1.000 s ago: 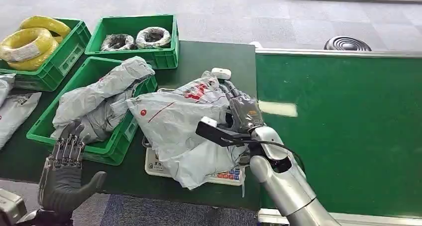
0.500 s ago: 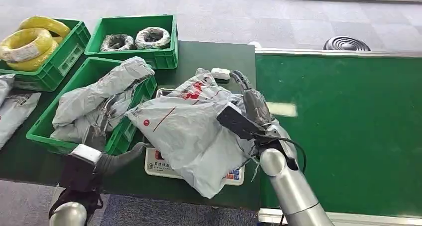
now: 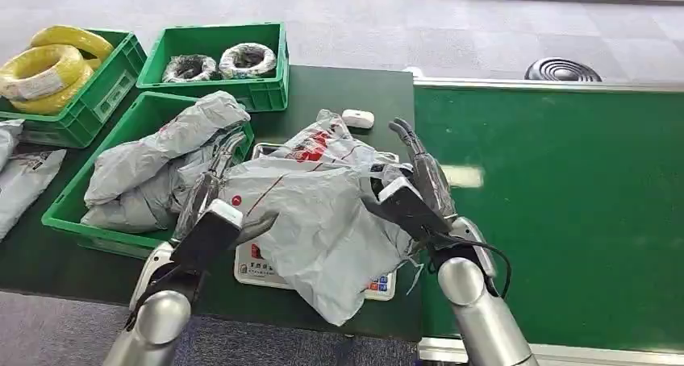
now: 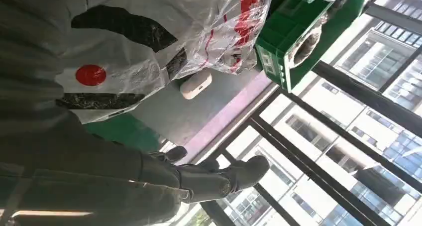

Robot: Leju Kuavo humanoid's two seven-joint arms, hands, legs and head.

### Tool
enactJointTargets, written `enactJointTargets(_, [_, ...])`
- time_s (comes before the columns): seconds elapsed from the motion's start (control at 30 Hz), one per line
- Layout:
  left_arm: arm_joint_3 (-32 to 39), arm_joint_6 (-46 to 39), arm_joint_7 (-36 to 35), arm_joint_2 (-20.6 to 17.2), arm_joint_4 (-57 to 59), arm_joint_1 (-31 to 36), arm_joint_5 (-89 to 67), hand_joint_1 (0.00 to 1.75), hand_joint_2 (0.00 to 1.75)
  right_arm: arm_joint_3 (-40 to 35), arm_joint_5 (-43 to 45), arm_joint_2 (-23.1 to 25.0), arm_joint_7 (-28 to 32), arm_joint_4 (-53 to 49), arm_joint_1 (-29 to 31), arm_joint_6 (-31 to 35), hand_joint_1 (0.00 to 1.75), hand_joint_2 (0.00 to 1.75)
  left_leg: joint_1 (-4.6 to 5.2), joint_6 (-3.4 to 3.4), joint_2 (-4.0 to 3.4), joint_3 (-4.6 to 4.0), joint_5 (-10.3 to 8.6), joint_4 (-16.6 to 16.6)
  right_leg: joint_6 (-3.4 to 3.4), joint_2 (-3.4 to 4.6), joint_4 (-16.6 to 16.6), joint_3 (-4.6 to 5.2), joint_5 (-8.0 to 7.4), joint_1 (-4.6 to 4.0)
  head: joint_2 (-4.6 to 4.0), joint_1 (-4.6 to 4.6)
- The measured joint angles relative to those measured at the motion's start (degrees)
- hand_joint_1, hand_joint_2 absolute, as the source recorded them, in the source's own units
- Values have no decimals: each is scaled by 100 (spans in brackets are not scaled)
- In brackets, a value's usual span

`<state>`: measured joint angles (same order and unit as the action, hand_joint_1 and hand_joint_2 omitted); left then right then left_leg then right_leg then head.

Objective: Moved the parcel from conveyor to table for the left to box.

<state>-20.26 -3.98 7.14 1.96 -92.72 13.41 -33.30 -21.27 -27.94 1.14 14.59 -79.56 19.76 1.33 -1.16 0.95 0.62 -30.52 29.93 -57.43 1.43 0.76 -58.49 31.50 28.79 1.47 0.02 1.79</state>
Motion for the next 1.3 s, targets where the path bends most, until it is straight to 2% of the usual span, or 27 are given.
enactJointTargets(0.1, [-223,128,-711,35,365,231,-210,0,175,-31,250,-44,147,-175,-115,140,0,175,0,0,-3,-1,0,0,0,1,-1,0,0,0,0,-2])
enactJointTargets(0.23, [-540,334,-1208,53,1018,467,-749,0,175,-77,433,-68,389,-537,-195,578,0,175,0,0,0,-1,0,-1,0,2,-1,2,0,0,0,-2])
enactJointTargets(0.37, [-682,450,-1356,192,1818,768,-1056,0,175,-74,659,-63,551,-1343,-246,1180,0,175,0,0,0,-2,0,-1,0,2,-1,1,0,0,0,0])
enactJointTargets(0.67, [-825,743,-1368,505,3157,1338,-1238,0,175,-74,661,-79,818,-2823,-486,1939,0,175,1,0,7,6,0,1,1,-10,1,-17,0,1,0,-2])
enactJointTargets(0.7, [-838,743,-1368,534,3273,1406,-1253,101,175,-74,656,-85,833,-2930,-518,1970,0,175,1,0,7,13,0,1,1,-10,1,-25,0,1,0,0])
enactJointTargets(0.77, [-888,750,-1368,581,3479,1522,-1310,101,175,-83,626,-94,840,-3098,-577,2020,0,175,1,-1,8,24,0,1,1,-12,3,-37,1,1,0,0])
enactJointTargets(0.8, [-897,745,-1365,597,3562,1567,-1334,164,175,-92,624,-101,840,-3157,-604,2046,0,175,2,-1,9,25,0,1,1,-14,3,-39,1,1,0,-2])
enactJointTargets(0.9, [-925,677,-1313,647,3778,1634,-1382,175,175,-109,617,-131,862,-3288,-699,2103,0,175,2,-1,7,38,-1,1,1,-13,3,-51,0,1,0,-2])
enactJointTargets(1.1, [-816,209,-1066,669,3836,1595,-1085,175,175,-129,690,-236,932,-3347,-861,2232,0,175,2,-1,7,49,-3,2,1,-12,2,-62,-3,1,0,-2])
enactJointTargets(1.3, [-518,96,-1090,568,3154,1347,-1043,175,175,-129,853,-341,964,-3349,-974,2232,0,175,1,0,6,35,-3,2,1,-9,0,-43,-3,0,0,0])
